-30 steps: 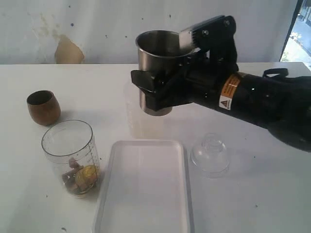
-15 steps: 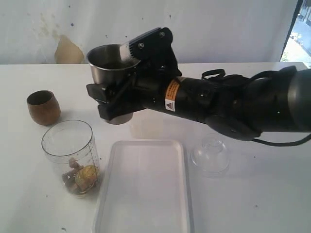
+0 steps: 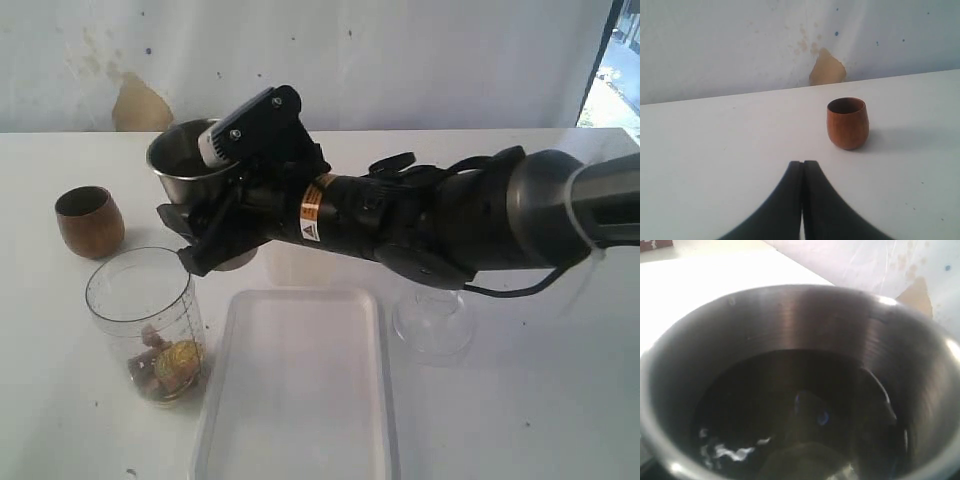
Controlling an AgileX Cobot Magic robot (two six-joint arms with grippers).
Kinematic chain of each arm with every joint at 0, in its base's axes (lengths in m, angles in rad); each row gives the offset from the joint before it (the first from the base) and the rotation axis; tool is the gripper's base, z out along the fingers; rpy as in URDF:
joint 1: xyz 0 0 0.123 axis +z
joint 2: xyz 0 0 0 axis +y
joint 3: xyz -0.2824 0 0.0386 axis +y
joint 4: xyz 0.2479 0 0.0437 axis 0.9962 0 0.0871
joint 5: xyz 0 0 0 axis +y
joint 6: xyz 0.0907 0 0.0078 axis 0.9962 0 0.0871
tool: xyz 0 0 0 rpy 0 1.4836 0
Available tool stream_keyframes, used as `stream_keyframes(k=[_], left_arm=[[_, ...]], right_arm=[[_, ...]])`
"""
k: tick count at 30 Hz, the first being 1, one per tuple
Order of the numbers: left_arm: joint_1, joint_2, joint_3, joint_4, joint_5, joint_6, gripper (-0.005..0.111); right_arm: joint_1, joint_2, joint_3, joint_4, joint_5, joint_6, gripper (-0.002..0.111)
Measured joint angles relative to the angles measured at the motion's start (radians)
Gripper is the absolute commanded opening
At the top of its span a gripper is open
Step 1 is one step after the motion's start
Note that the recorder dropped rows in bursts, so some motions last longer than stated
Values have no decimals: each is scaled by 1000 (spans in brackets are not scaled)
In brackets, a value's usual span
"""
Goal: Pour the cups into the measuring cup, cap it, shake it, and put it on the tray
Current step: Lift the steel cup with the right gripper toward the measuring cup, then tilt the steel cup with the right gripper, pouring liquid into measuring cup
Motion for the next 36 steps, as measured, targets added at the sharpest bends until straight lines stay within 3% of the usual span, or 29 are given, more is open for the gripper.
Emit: stream_keyframes(k=[11, 36], left_arm=[[0, 0, 0, 0, 0, 2, 0], [0, 0, 0, 0, 0, 2, 0]], right_arm=[[0, 34, -6, 126, 32, -176, 0], [0, 79, -31, 141, -23, -329, 0]])
